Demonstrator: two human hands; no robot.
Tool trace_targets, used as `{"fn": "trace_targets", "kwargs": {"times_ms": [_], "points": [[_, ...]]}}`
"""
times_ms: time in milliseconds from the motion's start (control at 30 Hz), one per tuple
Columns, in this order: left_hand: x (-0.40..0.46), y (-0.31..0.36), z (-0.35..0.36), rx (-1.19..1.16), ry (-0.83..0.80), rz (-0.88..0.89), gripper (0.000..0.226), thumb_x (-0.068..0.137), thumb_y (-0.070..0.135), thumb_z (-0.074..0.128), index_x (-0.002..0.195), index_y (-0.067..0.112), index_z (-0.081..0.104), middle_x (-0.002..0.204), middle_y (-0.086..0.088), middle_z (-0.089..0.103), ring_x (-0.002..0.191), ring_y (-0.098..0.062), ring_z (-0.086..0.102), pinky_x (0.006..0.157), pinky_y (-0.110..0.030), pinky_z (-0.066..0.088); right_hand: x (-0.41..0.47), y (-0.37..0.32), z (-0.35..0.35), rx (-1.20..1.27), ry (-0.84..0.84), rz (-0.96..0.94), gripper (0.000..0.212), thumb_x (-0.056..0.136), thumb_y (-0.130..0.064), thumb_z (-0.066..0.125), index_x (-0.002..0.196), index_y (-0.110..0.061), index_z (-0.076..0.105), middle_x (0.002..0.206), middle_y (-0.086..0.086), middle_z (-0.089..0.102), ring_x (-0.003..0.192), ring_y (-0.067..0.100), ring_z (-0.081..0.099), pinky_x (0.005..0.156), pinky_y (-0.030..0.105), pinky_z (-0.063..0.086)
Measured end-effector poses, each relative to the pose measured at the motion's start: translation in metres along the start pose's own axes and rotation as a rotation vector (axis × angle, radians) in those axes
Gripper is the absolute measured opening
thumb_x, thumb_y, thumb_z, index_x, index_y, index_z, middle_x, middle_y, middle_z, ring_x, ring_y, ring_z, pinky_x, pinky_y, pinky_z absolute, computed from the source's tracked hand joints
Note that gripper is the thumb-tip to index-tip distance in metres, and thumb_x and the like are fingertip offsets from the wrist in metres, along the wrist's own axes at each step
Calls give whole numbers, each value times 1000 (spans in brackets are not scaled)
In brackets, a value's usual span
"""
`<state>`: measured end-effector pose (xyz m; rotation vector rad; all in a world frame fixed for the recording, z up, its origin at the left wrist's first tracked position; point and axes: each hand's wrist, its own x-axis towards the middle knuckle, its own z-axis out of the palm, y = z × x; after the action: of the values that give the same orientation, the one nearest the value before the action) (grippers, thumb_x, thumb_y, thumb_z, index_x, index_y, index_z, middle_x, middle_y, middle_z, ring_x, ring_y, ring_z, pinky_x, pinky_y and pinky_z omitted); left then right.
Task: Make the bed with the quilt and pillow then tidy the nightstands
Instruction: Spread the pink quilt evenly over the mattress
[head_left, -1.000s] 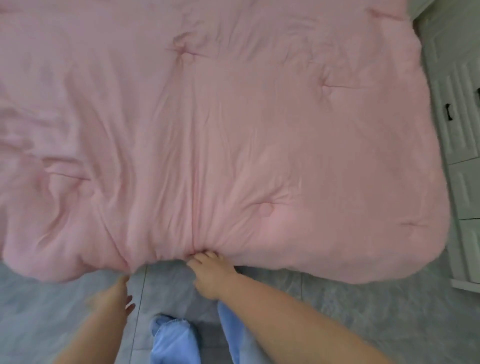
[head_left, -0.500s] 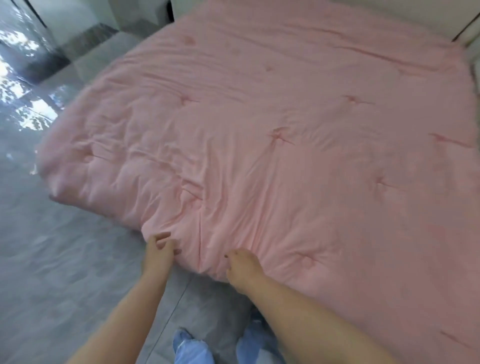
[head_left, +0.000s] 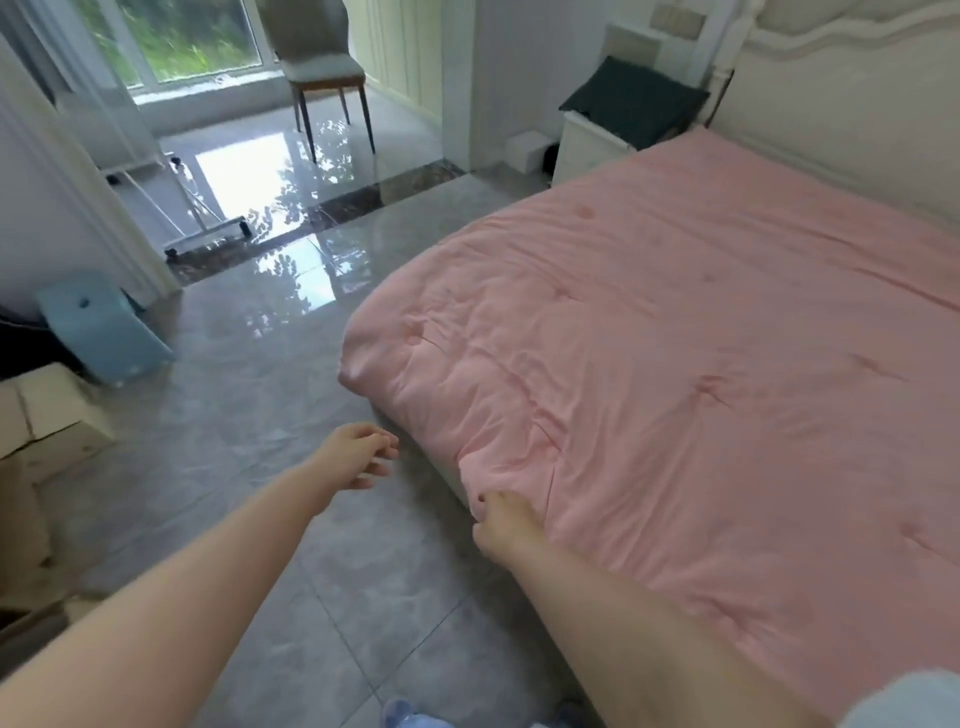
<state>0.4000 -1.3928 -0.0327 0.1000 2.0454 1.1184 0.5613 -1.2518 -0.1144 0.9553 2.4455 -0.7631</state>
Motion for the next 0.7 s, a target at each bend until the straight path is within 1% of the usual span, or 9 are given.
{"fn": "trace_targets", "kwargs": {"times_ms": [100,167,367,500,600,700], "points": [[0,2,-46,-17,94,31,17,96,19,50,104,13,64,97,-4,67,71,-15,60,63,-25,44,3,-45,1,3,-11,-41,58,84,-27,53,141,-21,45,140,11,47,131,31,44,108,35,39],[0,1,-65,-24,127,29,17,96,20,50,104,14,65,97,-3,68,73,-16,61,63,-26,46,5,-67,0,-14,1,-73,58,84,-27,53,141,-21,44,140,10,46,132,30,43,108,34,38],[17,3,-92,-58,106,6,18,96,21,51,104,15,66,102,-3,70,83,-19,65,69,-28,50,30,-103,-14,-46,23,-107,57,87,-26,53,142,-21,41,145,9,41,136,28,38,111,35,32],[50,16,-111,-20,42,-3,20,96,25,51,104,16,67,104,-2,72,92,-21,68,77,-33,53,64,-128,-31,-58,48,-130,55,86,-27,56,139,-19,45,143,9,45,134,29,40,109,35,34],[86,38,-127,-2,26,-2,22,96,23,49,106,13,66,107,-4,71,89,-20,66,76,-31,51,102,-147,-46,-56,49,-120,53,86,-26,55,137,-18,46,142,8,46,133,29,41,107,36,36],[122,63,-141,-1,35,-17,22,97,22,48,107,12,65,107,-5,70,87,-20,64,75,-30,50,146,-164,-61,-42,52,-101,54,86,-26,54,139,-20,46,142,10,45,133,30,41,110,35,36]]}}
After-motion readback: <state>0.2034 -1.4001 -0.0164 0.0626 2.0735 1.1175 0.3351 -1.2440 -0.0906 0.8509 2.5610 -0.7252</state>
